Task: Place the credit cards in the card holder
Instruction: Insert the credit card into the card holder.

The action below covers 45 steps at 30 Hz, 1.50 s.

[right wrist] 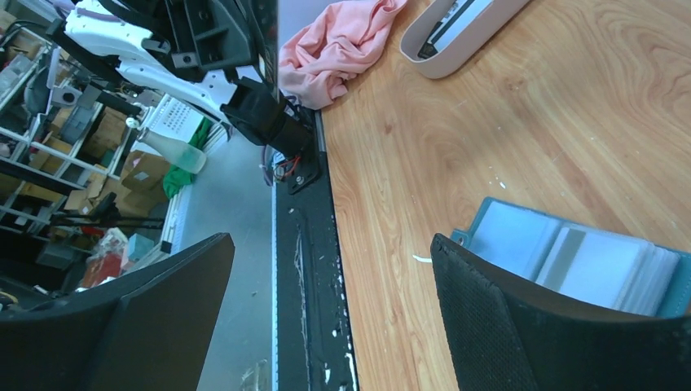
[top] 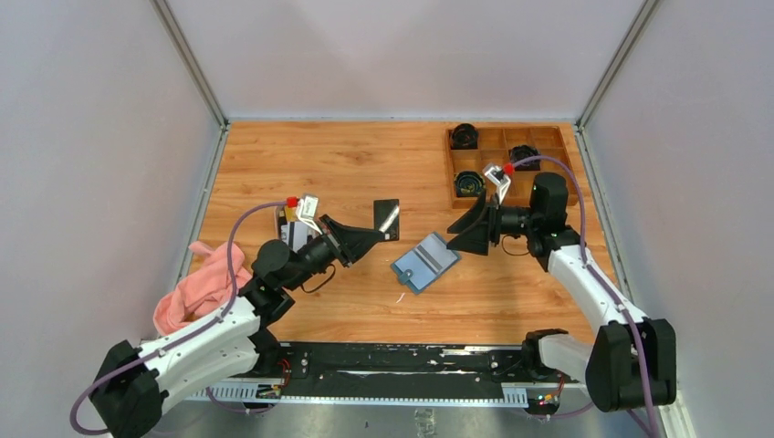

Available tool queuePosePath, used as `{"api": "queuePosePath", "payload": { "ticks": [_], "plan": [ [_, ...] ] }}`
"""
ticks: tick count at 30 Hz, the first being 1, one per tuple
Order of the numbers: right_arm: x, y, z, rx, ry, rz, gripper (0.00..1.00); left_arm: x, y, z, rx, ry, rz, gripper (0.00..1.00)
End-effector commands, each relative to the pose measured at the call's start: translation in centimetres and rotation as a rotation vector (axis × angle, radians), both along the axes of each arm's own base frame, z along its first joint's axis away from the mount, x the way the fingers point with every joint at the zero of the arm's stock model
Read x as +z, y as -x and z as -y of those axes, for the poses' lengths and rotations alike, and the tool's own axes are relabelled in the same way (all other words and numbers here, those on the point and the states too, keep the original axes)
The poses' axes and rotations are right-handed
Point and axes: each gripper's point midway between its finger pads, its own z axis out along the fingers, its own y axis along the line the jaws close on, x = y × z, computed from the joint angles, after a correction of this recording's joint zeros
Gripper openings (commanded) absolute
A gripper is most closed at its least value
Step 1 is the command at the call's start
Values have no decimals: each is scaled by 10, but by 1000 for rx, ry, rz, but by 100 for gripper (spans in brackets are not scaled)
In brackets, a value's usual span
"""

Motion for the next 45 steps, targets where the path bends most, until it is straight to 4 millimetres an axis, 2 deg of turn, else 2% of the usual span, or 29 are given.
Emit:
{"api": "queuePosePath", "payload": {
  "ticks": [1,9,15,26,40,43,45],
  "plan": [
    [12,-5,-16,16,-22,1,93,12,-3,10,18,102,39,0],
    [20,-26,-35,51,-19,-68,84,10,4,50,-64,108,22,0],
    [31,-25,-45,97,-38,-32,83,-2,9,66,-88,130,-5,0],
    [29,-28,-46,92,-46,-65,80,-14,9,72,-103,173,-33,0],
    [22,-27,-45,108,-40,-36,76,-35,12,69,-97,160,-98,0],
    [10,-28,-36,107,22,37,75,-49,13,64,-84,167,-178,0],
    [-2,-34,-22,56,112,99,75,-60,13,58,-64,183,-243,0]
  ]
}}
